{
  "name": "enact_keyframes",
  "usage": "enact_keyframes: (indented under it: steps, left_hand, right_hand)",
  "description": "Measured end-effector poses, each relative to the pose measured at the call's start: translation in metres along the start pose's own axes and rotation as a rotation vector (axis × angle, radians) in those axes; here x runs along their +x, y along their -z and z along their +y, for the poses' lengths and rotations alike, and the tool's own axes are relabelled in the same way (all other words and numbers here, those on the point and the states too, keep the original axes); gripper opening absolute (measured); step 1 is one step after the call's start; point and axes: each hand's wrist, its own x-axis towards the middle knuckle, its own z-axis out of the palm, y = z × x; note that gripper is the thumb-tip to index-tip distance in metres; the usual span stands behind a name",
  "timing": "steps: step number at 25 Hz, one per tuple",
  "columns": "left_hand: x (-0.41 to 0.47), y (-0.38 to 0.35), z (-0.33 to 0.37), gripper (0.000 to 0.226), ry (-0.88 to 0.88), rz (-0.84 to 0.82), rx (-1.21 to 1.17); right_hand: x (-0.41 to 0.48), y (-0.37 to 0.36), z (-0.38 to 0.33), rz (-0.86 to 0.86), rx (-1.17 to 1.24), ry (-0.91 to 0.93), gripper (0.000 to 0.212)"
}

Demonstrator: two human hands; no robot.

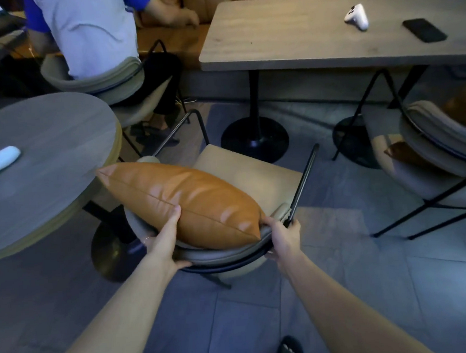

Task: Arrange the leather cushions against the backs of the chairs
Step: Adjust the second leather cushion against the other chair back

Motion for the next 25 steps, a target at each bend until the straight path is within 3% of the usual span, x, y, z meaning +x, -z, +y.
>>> enact_keyframes:
  steps: [4, 9, 13, 17, 21, 25]
  left_hand:
    - [0.003, -0.055, 0.005, 0.131, 0.052, 0.006, -0.088]
    - [0.012, -0.110, 0.023, 0.119, 0.092, -0.013, -0.133]
    - [0.030, -0.144, 0.043, 0.112, 0.090, -0.090, -0.048]
    - [0.050, -0.145, 0.063, 0.099, 0.100, -0.245, 0.197]
    - [0.063, -0.137, 0.091, 0.085, 0.105, -0.304, 0.196]
    - [0.085, -0.136, 0.125, 0.105, 0.060, -0.293, 0.148]
  right_hand:
    - [0.002, -0.007, 0.002, 0.054, 0.051, 0.132, 0.073]
    - [0.038, 0.008, -0.048, 0.007, -0.030, 0.243, 0.041]
    - [0.073, 0.010, -0.095, -0.019, -0.125, 0.240, 0.041]
    - [0.108, 0.011, -0.137, -0.033, -0.137, 0.201, 0.045]
    - [0.115, -0.007, -0.160, 0.032, -0.143, 0.163, 0.053]
    - [0.098, -0.044, -0.136, 0.217, 0.091, 0.172, 0.062]
